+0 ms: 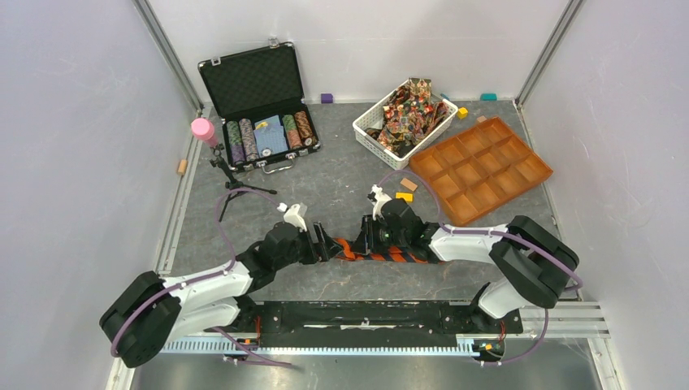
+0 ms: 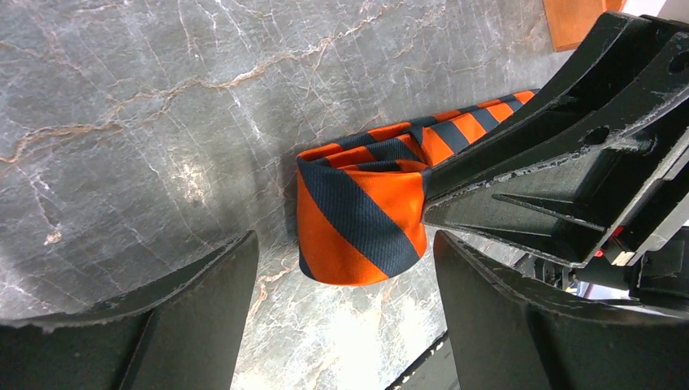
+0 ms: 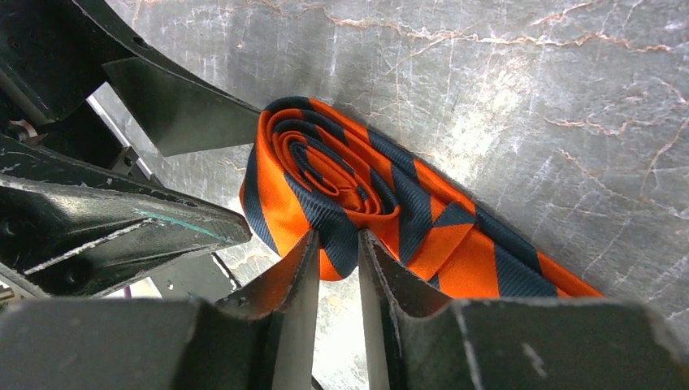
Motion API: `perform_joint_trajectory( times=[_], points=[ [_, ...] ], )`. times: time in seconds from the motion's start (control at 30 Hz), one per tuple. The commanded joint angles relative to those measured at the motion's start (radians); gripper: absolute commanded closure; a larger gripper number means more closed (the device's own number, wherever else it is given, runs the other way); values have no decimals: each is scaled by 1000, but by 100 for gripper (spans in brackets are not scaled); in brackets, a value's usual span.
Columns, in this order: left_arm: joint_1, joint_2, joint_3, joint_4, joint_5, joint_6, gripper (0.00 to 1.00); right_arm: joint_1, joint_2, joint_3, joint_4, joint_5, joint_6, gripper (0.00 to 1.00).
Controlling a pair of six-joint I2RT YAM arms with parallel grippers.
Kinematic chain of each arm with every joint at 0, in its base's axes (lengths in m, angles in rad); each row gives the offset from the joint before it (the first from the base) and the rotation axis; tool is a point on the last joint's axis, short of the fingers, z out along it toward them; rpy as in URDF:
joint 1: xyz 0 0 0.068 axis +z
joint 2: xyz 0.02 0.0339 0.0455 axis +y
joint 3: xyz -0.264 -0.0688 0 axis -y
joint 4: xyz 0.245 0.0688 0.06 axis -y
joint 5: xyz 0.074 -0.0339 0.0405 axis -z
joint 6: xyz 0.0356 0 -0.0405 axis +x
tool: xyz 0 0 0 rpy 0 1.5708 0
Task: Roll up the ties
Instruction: Roll the tie at the center of the board.
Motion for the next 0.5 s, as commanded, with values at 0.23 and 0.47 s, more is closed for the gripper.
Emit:
perform_joint_trajectory(
  times=[0.23,0.47],
  points=[
    [-4,97,-18,150,27,-41,18,0,34,22,16,17,-36,72],
    [-4,155,-19,213,73,-48,24,0,47,30,17,18,-41,72]
  ],
)
